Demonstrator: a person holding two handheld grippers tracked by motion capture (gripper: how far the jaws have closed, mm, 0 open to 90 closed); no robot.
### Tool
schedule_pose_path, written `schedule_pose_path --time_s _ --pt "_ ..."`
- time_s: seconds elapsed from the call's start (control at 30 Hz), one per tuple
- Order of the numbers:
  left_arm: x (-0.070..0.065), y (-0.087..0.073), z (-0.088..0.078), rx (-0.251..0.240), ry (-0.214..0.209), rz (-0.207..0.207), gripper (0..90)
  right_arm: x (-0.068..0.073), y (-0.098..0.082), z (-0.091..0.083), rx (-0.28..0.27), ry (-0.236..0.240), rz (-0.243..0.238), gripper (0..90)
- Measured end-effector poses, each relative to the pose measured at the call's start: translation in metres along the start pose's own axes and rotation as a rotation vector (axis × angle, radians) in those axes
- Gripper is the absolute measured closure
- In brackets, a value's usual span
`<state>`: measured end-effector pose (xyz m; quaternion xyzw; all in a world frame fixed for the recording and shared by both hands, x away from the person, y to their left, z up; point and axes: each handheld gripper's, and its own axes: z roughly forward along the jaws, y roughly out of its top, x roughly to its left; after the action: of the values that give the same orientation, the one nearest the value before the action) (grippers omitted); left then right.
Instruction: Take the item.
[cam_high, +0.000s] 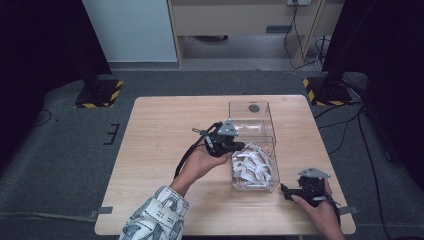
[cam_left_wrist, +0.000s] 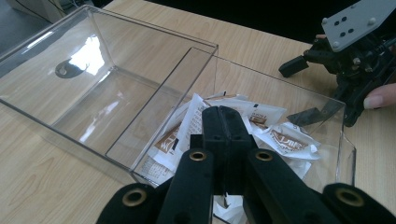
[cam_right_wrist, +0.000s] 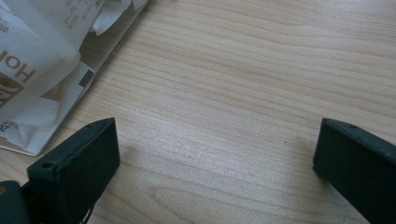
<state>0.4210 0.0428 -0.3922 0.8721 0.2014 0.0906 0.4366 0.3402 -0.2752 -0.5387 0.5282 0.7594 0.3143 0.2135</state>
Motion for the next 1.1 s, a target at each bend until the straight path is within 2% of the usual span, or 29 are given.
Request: schedule_pose_path --time_s 0.7,0.8,1.1 --pt "0.009 -0.001 -0.028 -0.064 0.035 -0.019 90.0 0.000 0.000 0.000 0.000 0.000 0.000 0.8" --pt "0.013 -0.003 -0.034 -0.071 0.038 -0.026 90.0 0.000 0.000 0.000 0.000 0.000 0.001 0.8" --pt "0.029 -0.013 -0.052 -0.072 0.082 -0.042 90.0 0.000 0.000 0.000 0.000 0.000 0.000 0.8"
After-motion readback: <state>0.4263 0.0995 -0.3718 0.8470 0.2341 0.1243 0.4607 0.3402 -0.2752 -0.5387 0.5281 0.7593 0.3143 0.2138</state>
